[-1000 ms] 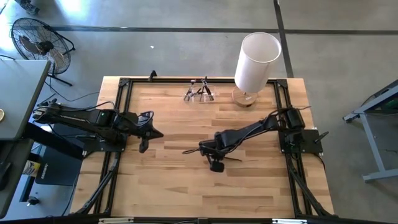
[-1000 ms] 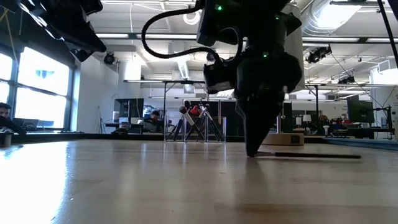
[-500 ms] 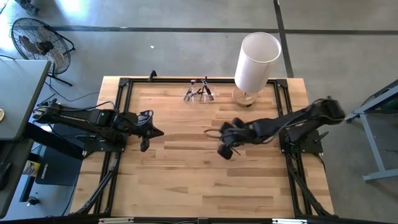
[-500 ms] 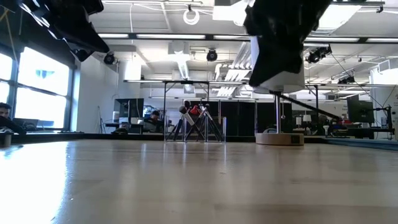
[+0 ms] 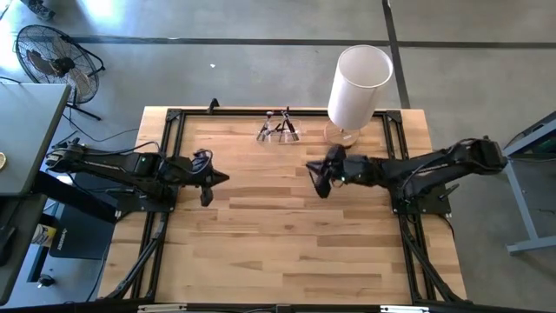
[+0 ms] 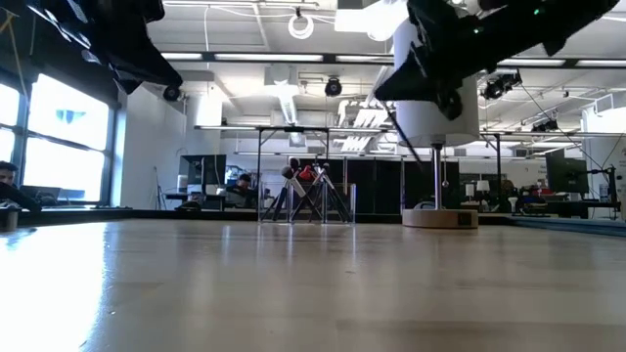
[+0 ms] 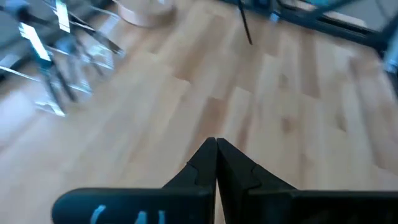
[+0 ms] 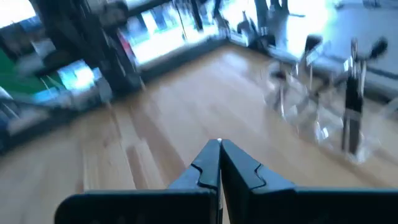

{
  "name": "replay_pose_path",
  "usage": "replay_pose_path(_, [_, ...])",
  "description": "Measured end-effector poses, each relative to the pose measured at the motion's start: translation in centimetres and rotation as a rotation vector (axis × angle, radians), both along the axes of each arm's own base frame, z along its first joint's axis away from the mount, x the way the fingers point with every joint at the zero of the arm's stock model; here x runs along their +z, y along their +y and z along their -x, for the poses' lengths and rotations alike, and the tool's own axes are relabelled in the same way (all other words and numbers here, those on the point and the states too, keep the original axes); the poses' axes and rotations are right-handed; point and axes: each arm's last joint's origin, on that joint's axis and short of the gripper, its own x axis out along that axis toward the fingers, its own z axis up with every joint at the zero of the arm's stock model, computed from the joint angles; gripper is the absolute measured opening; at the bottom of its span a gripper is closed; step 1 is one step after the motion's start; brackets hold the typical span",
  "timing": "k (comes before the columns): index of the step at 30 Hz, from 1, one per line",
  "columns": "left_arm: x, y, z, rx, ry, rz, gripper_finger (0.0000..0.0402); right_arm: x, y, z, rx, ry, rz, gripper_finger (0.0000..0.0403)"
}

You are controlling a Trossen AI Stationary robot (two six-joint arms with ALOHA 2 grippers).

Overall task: Put items in baskets/containers
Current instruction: Put the black eyeshadow brush into the transparent organizer

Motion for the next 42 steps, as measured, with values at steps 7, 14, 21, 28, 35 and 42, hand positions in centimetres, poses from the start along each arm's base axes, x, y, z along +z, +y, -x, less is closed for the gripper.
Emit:
replay_pose_path(7, [0.8, 0.3, -0.3, 0.121, -0.09, -0.051, 0.0, 2.4, -3.9, -1.8, 0.035, -0.125, 0.18, 0.0])
replay_pose_path(14, [1.1, 0.5, -0.4, 0.169, -0.124, -0.066, 0.0, 4.3, -8.3, -5.8, -0.001, -0.143, 0.355, 0.0])
replay_pose_path(21, [1.1, 0.5, -0.3, 0.175, -0.125, -0.067, 0.0, 2.4, -13.0, -10.2, -0.109, -0.051, 0.477, 0.0])
replay_pose_path(28, [1.1, 0.5, -0.3, 0.176, -0.125, -0.068, 0.0, 0.1, -16.2, -13.0, -0.104, -0.006, 0.494, 0.0])
replay_pose_path(35, [1.0, 0.5, -0.3, 0.172, -0.122, -0.066, 0.0, -1.7, -17.9, -13.5, -0.095, 0.027, 0.471, 0.0])
replay_pose_path(42, [1.0, 0.6, -0.3, 0.21, -0.12, -0.087, 0.0, -3.0, -17.8, -13.2, -0.073, 0.119, 0.404, 0.0])
